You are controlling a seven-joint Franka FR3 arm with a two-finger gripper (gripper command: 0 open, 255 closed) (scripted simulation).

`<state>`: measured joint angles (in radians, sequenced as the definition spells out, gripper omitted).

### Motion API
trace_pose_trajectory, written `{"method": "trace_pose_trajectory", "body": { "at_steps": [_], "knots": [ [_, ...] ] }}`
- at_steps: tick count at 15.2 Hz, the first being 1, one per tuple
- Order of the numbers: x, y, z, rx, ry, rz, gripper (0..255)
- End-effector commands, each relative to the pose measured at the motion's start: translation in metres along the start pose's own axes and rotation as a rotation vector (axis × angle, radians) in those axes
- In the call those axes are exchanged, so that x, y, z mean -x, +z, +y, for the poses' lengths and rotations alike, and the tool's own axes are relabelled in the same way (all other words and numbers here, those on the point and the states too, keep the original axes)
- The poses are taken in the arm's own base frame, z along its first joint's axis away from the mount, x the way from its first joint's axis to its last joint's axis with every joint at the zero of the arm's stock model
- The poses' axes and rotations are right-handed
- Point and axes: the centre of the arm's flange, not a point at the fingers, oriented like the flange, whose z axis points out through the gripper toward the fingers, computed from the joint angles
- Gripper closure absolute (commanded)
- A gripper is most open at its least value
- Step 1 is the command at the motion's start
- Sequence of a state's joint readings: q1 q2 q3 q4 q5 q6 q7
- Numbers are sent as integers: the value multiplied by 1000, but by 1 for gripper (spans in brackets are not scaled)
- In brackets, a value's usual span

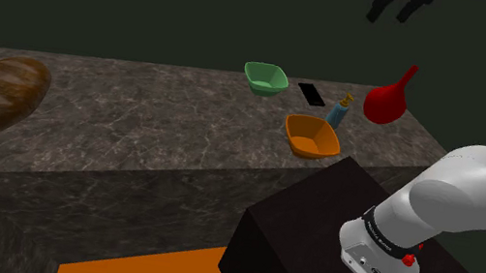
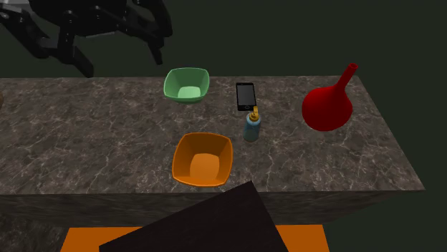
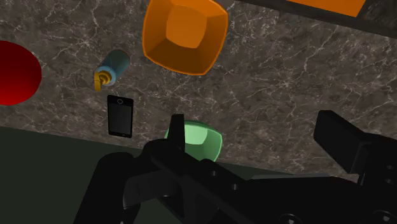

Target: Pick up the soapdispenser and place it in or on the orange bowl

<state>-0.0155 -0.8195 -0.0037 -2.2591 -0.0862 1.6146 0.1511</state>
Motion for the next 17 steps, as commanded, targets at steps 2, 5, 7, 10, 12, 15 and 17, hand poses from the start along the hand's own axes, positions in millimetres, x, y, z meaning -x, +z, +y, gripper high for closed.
{"method": "trace_pose_trajectory", "body": {
  "at_steps": [2,5,7,10,12,15,17],
  "knots": [
    [-2,10,8,-1,-2,0,0],
    [-8,42,32,-3,-9,0,0],
    [-12,62,48,-4,-14,0,0],
    [-18,94,72,-6,-21,-1,0],
    [-22,114,88,-7,-26,-1,0],
    [-28,146,112,-9,-33,-1,0],
    [-32,167,127,-11,-38,-1,0]
  ]
}}
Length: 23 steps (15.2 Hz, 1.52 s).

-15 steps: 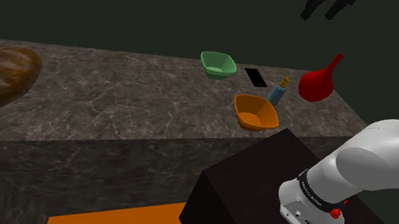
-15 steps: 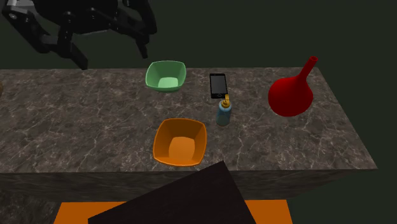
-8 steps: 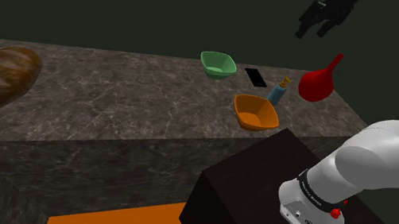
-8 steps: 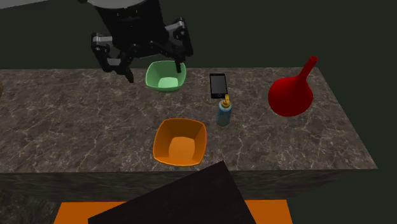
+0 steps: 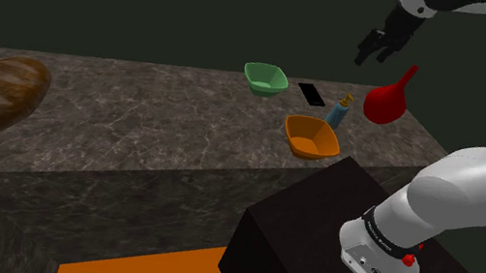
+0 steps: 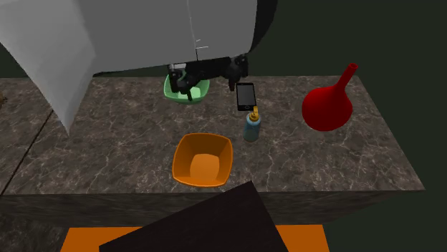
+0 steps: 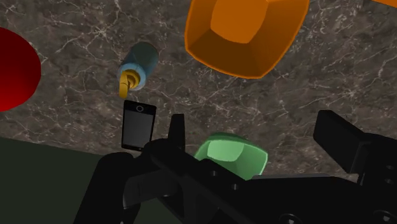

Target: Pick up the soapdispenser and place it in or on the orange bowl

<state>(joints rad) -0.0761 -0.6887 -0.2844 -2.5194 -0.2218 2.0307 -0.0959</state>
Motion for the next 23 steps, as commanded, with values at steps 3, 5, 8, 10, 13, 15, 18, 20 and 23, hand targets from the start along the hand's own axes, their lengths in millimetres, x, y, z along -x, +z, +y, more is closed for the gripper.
{"method": "trace_pose_trajectory", "body": {
  "at_steps": [3,5,8,10,13,15,18,20,23],
  "knots": [
    [-5,43,32,-2,-11,2,0],
    [-9,64,48,-4,-16,2,0],
    [-16,95,72,-6,-23,2,0],
    [-20,116,88,-7,-27,1,0],
    [-26,147,112,-9,-35,1,0],
    [-31,168,128,-10,-39,1,0],
    [-37,199,151,-12,-46,1,0],
    [-39,213,157,-13,-48,1,0],
    [-39,229,157,-13,-48,1,0]
  ]
}}
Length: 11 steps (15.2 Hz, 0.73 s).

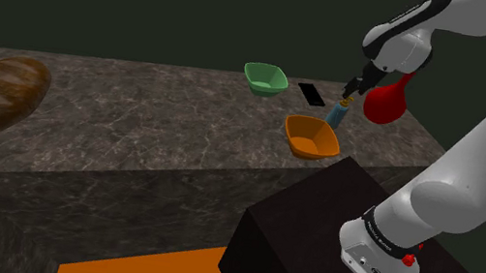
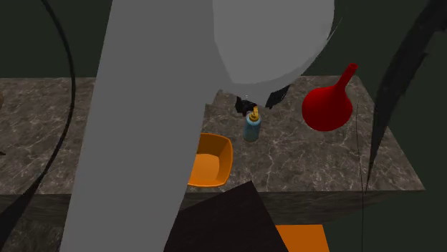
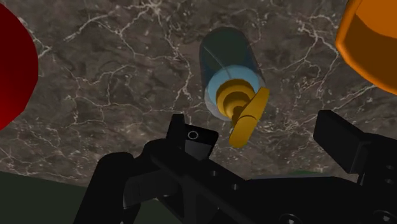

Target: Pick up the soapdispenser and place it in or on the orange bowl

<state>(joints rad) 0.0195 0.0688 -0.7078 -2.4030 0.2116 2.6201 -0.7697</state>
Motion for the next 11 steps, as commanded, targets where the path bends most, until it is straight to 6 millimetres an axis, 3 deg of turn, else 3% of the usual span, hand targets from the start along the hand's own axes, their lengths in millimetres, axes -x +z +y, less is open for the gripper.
{"method": "trace_pose_trajectory", "body": {
  "at_steps": [1,4,11],
  "knots": [
    [-1,11,0,0,0,1,0],
    [-1,25,0,0,0,1,0],
    [-1,25,0,0,0,1,0]
  ]
}}
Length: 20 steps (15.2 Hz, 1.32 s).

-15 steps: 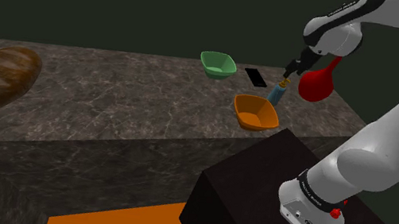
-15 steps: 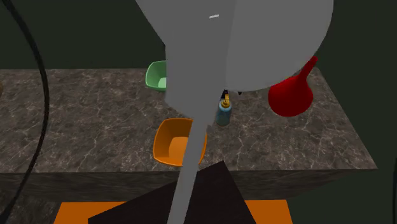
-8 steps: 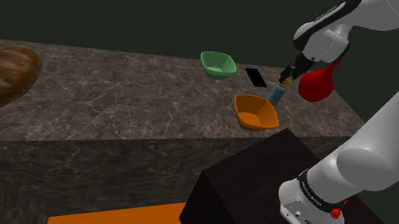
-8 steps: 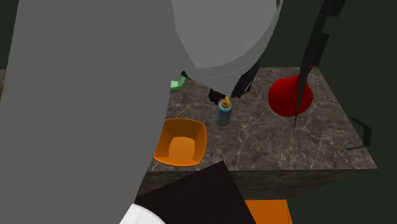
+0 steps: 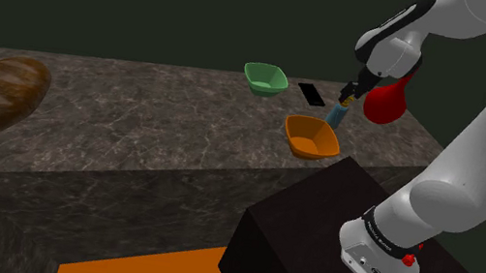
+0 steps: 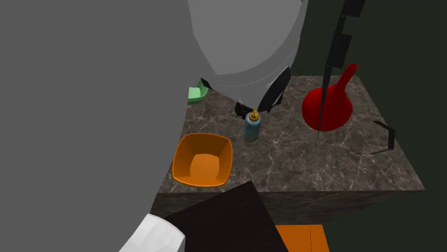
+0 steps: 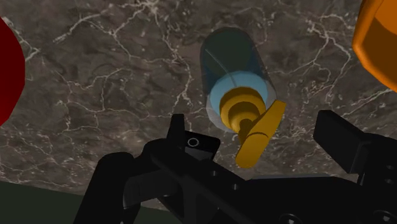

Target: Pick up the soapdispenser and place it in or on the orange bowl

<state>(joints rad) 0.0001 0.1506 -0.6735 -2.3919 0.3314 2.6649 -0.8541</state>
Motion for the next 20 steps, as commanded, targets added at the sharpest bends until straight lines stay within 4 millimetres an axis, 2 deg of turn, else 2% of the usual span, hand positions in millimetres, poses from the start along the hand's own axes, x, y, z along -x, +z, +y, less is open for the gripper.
{"method": "trace_pose_trajectory", "body": {
  "at_steps": [1,10,20],
  "knots": [
    [0,0,0,0,0,0,255],
    [0,0,0,0,0,0,255],
    [-9,-52,3,0,0,0,255]
  ]
}}
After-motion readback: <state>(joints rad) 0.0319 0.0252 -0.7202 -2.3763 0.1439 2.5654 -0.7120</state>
